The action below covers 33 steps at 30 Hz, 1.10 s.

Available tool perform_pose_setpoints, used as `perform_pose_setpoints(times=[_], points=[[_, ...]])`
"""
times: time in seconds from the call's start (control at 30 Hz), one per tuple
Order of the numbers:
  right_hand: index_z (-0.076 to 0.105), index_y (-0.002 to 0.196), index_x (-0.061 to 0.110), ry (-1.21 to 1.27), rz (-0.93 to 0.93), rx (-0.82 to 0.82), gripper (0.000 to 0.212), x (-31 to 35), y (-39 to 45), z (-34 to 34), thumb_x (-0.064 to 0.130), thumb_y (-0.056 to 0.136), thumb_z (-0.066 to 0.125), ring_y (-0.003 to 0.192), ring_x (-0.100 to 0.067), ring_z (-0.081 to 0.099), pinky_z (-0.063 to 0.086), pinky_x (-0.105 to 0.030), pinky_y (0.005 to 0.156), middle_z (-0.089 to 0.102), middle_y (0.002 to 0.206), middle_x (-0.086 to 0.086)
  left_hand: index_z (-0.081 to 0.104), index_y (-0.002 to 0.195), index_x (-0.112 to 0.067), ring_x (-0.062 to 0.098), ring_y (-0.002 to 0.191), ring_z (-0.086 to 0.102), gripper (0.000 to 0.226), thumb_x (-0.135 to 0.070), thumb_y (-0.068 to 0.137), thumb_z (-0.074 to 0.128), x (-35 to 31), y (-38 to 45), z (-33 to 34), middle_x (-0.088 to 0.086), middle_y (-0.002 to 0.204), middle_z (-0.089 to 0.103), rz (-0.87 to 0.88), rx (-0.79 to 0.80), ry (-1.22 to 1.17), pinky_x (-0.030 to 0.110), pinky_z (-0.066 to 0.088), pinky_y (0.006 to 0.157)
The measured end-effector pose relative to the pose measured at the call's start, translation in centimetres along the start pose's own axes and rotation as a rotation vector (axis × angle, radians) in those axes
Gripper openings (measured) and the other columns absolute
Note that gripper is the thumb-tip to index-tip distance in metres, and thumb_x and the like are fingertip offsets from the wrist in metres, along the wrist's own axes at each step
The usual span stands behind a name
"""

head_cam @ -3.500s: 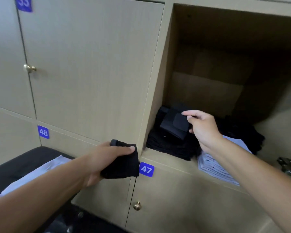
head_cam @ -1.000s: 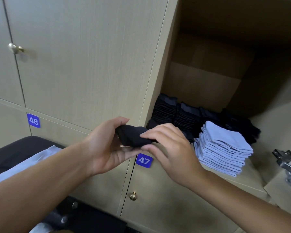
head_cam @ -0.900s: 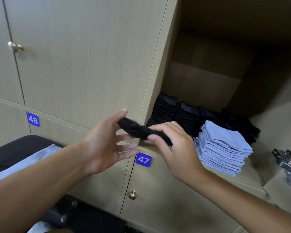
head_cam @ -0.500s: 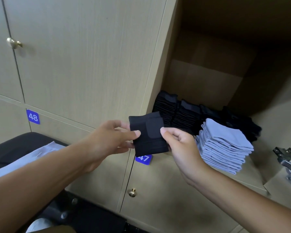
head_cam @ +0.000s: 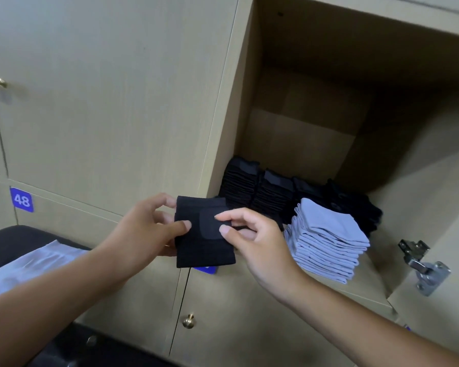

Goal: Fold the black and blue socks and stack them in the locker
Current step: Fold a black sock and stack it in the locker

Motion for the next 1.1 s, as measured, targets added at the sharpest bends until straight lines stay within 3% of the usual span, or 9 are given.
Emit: perform_pose_setpoints(times=[0.17,0.23,0.37,0.5,0.6,0.77,0.87,0.97,1.1], points=[[0.077,0.100,0.031,-0.130,0.011,-0.057,0.022,0.6,1.9,-3.0,0.012,0.094,0.067,0.092,-0.013,0.069,0.051,-0.021,0.085,0.074,0.101,0.013,0.065,0.102,-0.017,0.024,0.065,0.073,0.010,-0.014,0.094,0.070,0.3,0.3,0.1,0.010,0.085,0.068,0.068,-0.008,0.169,0.038,0.058,0.070],[0.077,0.100,0.031,-0.160,0.021,-0.106,0.022,0.8,3.3,-4.9,0.012,0.094,0.067,0.093,-0.015,0.068,0.050,-0.019,0.083,0.074,0.101,0.009,0.066,0.099,-0.023,0.020,0.068,0.074,0.009,-0.019,0.093,0.071,0.5,0.4,0.0,0.003,0.086,0.070,0.103,0.010,0.262,0.045,0.058,0.075],[0.077,0.101,0.023,-0.195,0.052,-0.202,0.019,0.8,6.1,-8.6,0.009,0.094,0.068,0.089,-0.019,0.065,0.052,-0.030,0.084,0.073,0.096,-0.001,0.067,0.094,-0.031,0.016,0.070,0.074,0.010,-0.022,0.092,0.072,0.9,0.6,0.0,-0.007,0.084,0.072,0.112,0.061,0.320,0.054,0.058,0.079],[0.075,0.101,0.014,-0.122,0.138,-0.288,0.018,-0.1,9.2,-12.2,0.001,0.095,0.065,0.084,-0.022,0.060,0.053,-0.035,0.079,0.067,0.086,-0.005,0.064,0.094,-0.034,0.017,0.071,0.071,0.009,-0.027,0.093,0.069,0.9,0.6,0.2,-0.017,0.086,0.072,0.164,0.084,0.462,0.043,0.058,0.072],[0.072,0.093,0.016,-0.007,0.250,-0.329,0.024,-1.4,11.5,-14.3,-0.005,0.096,0.060,0.105,-0.029,0.068,0.056,-0.044,0.097,0.071,0.112,-0.016,0.062,0.094,-0.037,0.016,0.068,0.069,0.007,-0.032,0.093,0.067,0.8,0.5,0.2,-0.028,0.088,0.068,0.194,0.102,0.551,0.040,0.059,0.071],[0.070,0.090,0.014,0.027,0.366,-0.400,0.029,-3.5,14.5,-15.7,-0.010,0.096,0.055,0.094,-0.023,0.067,0.058,-0.028,0.072,0.067,0.115,-0.018,0.060,0.095,-0.039,0.009,0.068,0.067,0.008,-0.036,0.093,0.067,1.1,0.8,0.1,-0.035,0.092,0.065,0.228,0.125,0.619,0.033,0.057,0.070],[0.070,0.086,0.013,0.021,0.435,-0.434,0.031,-4.8,15.7,-15.8,-0.012,0.095,0.055,0.090,-0.022,0.065,0.056,-0.026,0.066,0.067,0.110,-0.017,0.060,0.096,-0.041,0.007,0.071,0.067,0.008,-0.039,0.093,0.067,1.4,0.9,0.0,-0.037,0.093,0.063,0.242,0.137,0.640,0.031,0.056,0.071],[0.070,0.083,0.013,0.012,0.469,-0.446,0.031,-5.5,16.5,-15.6,-0.012,0.095,0.055,0.091,-0.023,0.065,0.057,-0.025,0.065,0.066,0.106,-0.017,0.060,0.096,-0.041,0.002,0.072,0.066,0.007,-0.040,0.093,0.067,1.5,1.1,-0.1,-0.038,0.093,0.062,0.251,0.134,0.641,0.026,0.054,0.069],[0.070,0.098,0.009,-0.105,0.489,-0.407,0.021,-5.7,17.2,-15.0,-0.009,0.095,0.059,0.102,-0.025,0.065,0.058,-0.028,0.072,0.066,0.111,-0.016,0.060,0.095,-0.041,0.000,0.072,0.066,0.008,-0.040,0.093,0.067,1.7,1.3,-0.2,-0.037,0.094,0.062,0.254,0.134,0.646,0.023,0.052,0.068]])
Point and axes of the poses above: each hand's wrist, its own y-axis towards the middle knuckle, its own z-axis out of the palm, x = y × z, the point moved 3 cm from there along y, towards the middle knuckle
